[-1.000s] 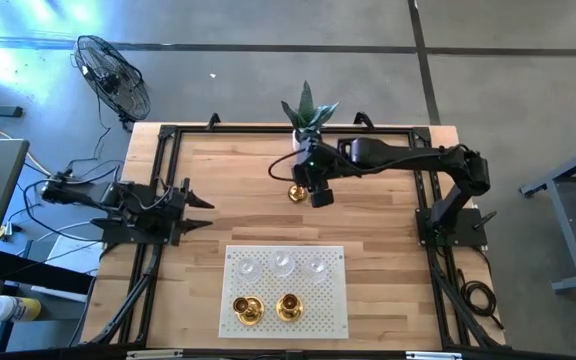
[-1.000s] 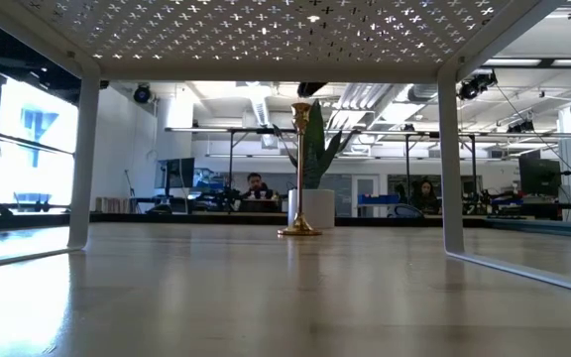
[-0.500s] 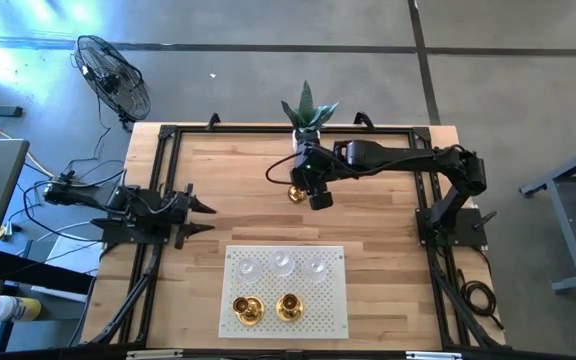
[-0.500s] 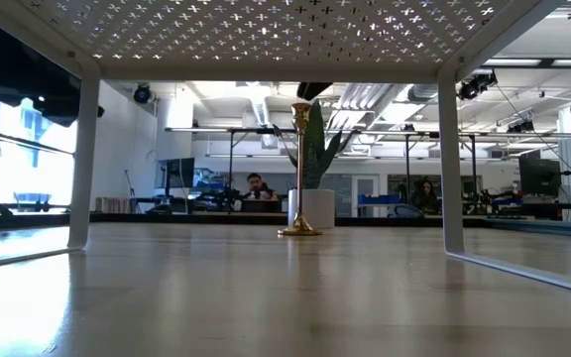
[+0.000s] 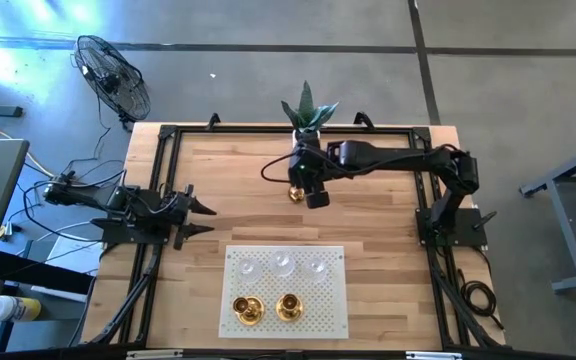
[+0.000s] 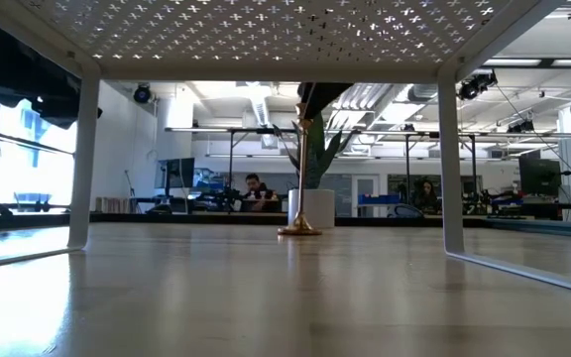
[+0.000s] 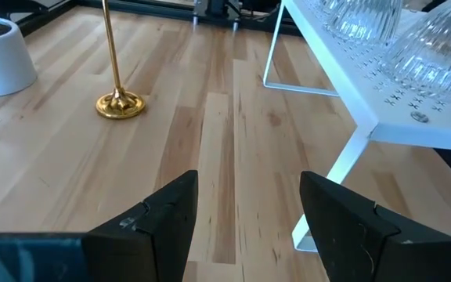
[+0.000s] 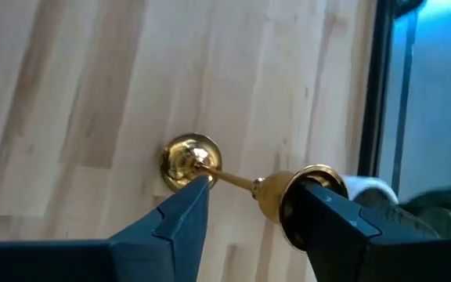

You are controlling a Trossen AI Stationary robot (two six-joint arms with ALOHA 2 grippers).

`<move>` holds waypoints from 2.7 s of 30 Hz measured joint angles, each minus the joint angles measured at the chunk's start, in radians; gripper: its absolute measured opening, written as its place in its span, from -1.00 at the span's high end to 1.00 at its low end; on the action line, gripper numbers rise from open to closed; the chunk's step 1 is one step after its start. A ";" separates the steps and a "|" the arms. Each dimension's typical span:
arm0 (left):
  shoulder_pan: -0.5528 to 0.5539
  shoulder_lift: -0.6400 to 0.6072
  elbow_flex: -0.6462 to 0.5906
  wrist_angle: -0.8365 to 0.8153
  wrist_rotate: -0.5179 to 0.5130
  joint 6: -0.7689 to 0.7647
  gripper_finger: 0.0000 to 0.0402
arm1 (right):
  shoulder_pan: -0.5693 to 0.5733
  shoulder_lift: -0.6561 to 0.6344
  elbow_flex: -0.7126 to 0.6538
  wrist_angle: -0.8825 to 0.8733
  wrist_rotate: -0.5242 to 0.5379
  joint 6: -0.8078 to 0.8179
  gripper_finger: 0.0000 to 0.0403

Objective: Pick & Place candle stick holders
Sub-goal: Put the gold candle holder on the shelf

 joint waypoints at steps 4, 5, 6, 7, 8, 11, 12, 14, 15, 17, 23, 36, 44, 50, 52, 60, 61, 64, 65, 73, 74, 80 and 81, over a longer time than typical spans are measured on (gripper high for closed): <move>0.000 0.000 0.000 -0.003 0.004 0.000 -0.09 | -0.005 0.000 0.000 -0.005 0.010 0.014 0.27; 0.000 0.000 0.000 -0.004 0.005 0.000 -0.09 | -0.005 0.000 0.000 -0.005 0.010 0.014 0.33; 0.000 0.000 0.000 -0.003 0.005 0.000 -0.09 | -0.005 0.000 0.000 -0.005 0.010 0.014 0.39; 0.000 0.000 0.000 -0.004 0.005 0.000 -0.09 | -0.005 0.000 0.000 -0.005 0.010 0.013 0.46; 0.000 0.000 0.000 -0.004 0.005 0.000 -0.09 | -0.005 0.000 0.001 -0.005 0.010 0.013 0.55; 0.000 0.000 0.000 -0.004 0.006 0.000 -0.09 | -0.004 -0.001 0.002 -0.008 0.013 0.011 0.85; 0.000 0.000 0.000 -0.004 0.006 0.000 -0.09 | -0.004 -0.002 0.003 -0.018 0.011 0.004 0.91; 0.000 0.000 0.000 -0.004 0.006 0.000 -0.09 | -0.003 -0.003 0.003 -0.037 0.037 0.003 0.93; 0.000 0.000 0.000 -0.004 0.006 0.000 -0.09 | -0.003 -0.003 0.003 -0.040 0.063 0.014 0.92; 0.000 0.000 0.000 -0.005 0.006 0.000 -0.09 | 0.001 -0.002 0.002 -0.046 0.114 0.031 0.95; 0.000 0.000 0.000 -0.017 0.006 0.000 -0.09 | 0.011 -0.014 0.006 -0.098 0.238 0.059 0.97; 0.000 0.000 0.000 -0.001 0.013 -0.004 -0.09 | 0.168 -0.106 0.263 -0.490 0.437 0.289 0.98; -0.001 -0.012 -0.072 0.270 0.165 0.126 -0.09 | 0.364 -0.128 0.488 -0.701 0.538 0.471 0.98; 0.000 -0.039 -0.110 0.318 0.140 0.132 -0.09 | 0.509 -0.127 0.626 -0.744 0.592 0.483 0.98; 0.000 -0.046 -0.110 0.318 0.111 0.132 -0.09 | 0.553 -0.127 0.679 -0.744 0.619 0.471 0.98; 0.000 -0.050 -0.145 0.342 0.076 0.132 -0.09 | 0.727 -0.167 0.738 -0.723 0.803 0.416 0.98; 0.000 -0.049 -0.159 0.373 0.076 0.132 -0.09 | 0.744 -0.173 0.742 -0.720 0.804 0.424 0.98; 0.000 -0.043 -0.186 0.433 0.096 0.133 -0.09 | 0.805 -0.177 0.752 -0.712 0.810 0.431 0.98; 0.000 -0.039 -0.188 0.436 0.109 0.136 -0.09 | 0.827 -0.181 0.749 -0.696 0.805 0.413 0.98; 0.000 -0.037 -0.191 0.427 0.117 0.129 -0.09 | 1.046 -0.190 0.750 -0.561 0.753 0.274 0.98; 0.000 -0.037 -0.191 0.427 0.117 0.129 -0.09 | 1.079 -0.195 0.750 -0.561 0.782 0.275 0.98; 0.000 -0.037 -0.192 0.427 0.118 0.120 -0.09 | 1.224 -0.219 0.751 -0.586 0.854 0.402 0.98; 0.000 -0.037 -0.192 0.427 0.118 0.119 -0.09 | 1.234 -0.219 0.751 -0.605 0.844 0.440 0.98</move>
